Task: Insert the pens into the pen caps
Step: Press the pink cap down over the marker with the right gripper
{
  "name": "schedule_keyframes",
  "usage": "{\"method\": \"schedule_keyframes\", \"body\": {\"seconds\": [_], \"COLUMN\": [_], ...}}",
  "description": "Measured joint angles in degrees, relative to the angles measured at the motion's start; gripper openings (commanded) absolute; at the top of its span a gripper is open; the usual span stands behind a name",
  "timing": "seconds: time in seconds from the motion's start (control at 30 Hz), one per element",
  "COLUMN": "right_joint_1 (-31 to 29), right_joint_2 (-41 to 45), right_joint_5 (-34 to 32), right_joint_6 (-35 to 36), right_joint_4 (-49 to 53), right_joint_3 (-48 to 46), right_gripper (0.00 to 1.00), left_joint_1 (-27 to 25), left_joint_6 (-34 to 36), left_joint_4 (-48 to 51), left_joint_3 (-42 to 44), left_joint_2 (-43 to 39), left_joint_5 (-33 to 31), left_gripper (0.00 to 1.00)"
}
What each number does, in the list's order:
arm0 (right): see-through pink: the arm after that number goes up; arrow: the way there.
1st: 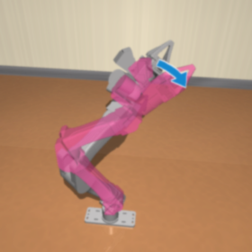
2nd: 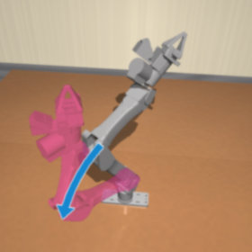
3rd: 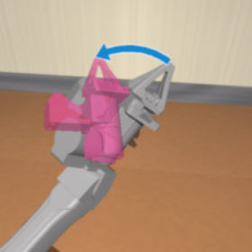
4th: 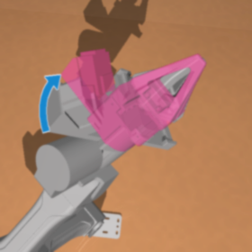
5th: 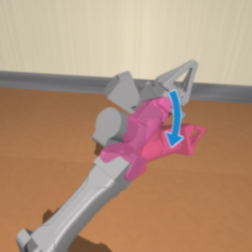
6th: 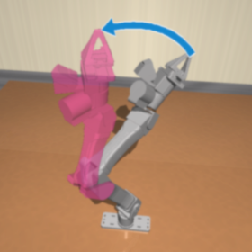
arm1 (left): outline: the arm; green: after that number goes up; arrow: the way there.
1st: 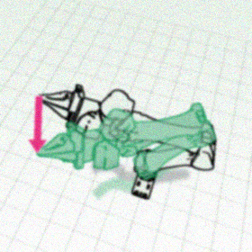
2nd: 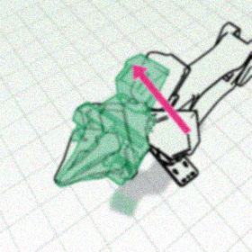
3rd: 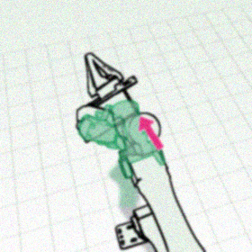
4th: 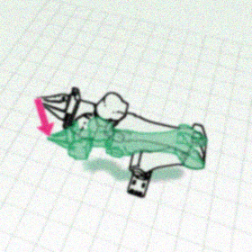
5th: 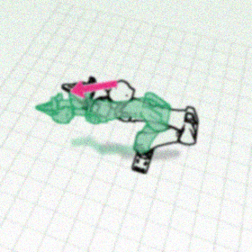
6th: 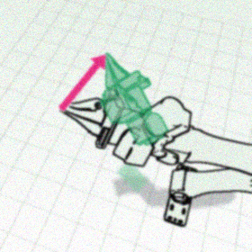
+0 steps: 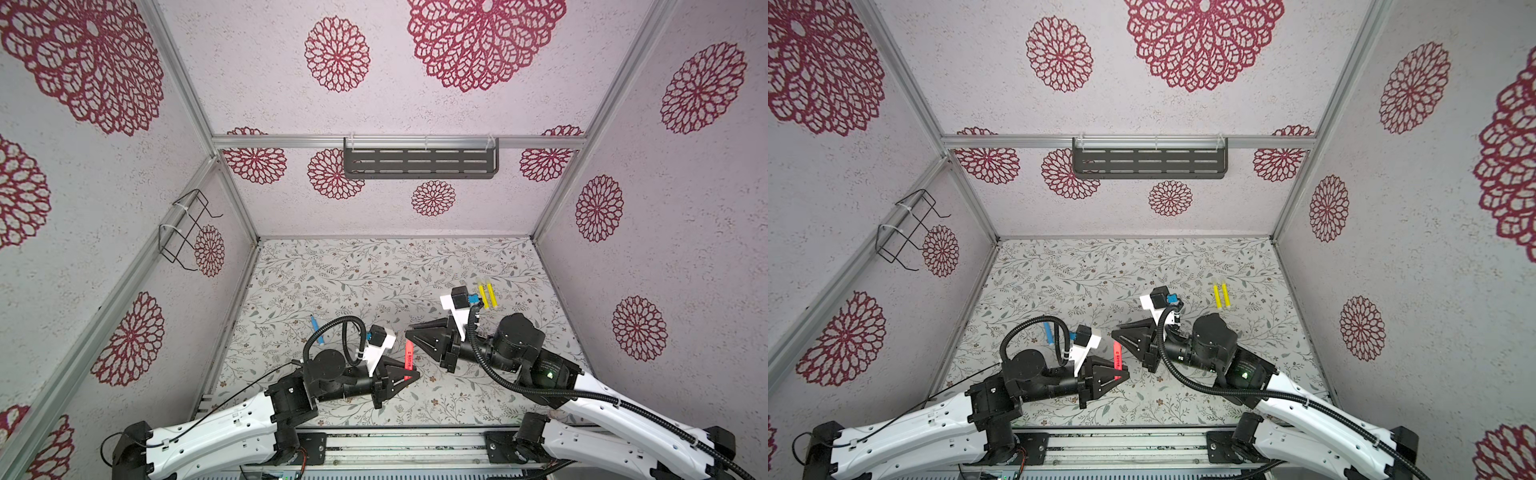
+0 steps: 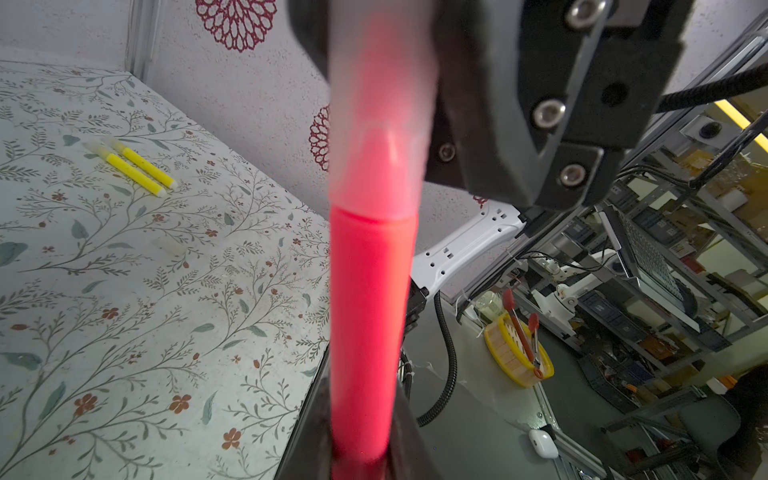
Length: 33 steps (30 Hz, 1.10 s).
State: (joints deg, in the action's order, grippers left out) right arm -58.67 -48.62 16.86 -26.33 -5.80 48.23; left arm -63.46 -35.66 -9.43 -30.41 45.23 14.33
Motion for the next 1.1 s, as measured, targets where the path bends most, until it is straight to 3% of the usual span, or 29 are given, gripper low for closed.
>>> {"method": "schedule_keyframes", "body": {"seconds": [0.07, 0.17, 0.23, 0.5, 0.73, 1.1], "right_joint_1": [0.00, -1.25, -1.81, -1.92, -1.92, -1.92], "right_joint_2": [0.00, -0.20, -0.11, 5.25, 8.98, -1.90], "right_joint_5": [0.90, 3.61, 4.74, 5.07, -1.81, -9.14], "right_joint_6": [0.63, 1.29, 1.79, 1.86, 1.97, 4.04], "right_joint_4": [0.42, 3.37, 4.87, 6.16, 10.80, 19.37], "right_joint_3": [0.20, 0.11, 0.07, -0.07, 2.12, 18.60], "right_gripper": [0.33, 0.64, 0.72, 0.75, 0.75, 0.74], "left_joint_1": [0.00, 0.20, 0.26, 0.26, 0.26, 0.04], "left_joint_6": [0.11, 0.11, 0.11, 0.15, 0.31, 0.11], "left_joint_4": [0.09, -1.01, -1.46, -0.74, 0.81, 0.76], "left_joint_3": [-0.44, -1.79, -2.51, -2.97, -3.74, -4.26], "left_joint_2": [-0.20, -0.66, -0.90, -0.57, 0.09, 2.99], "left_joint_5": [-0.11, -1.70, -2.58, -4.57, -5.77, -5.92], "left_gripper": [0.00, 0.00, 0.00, 0.00, 0.00, 0.00]}}
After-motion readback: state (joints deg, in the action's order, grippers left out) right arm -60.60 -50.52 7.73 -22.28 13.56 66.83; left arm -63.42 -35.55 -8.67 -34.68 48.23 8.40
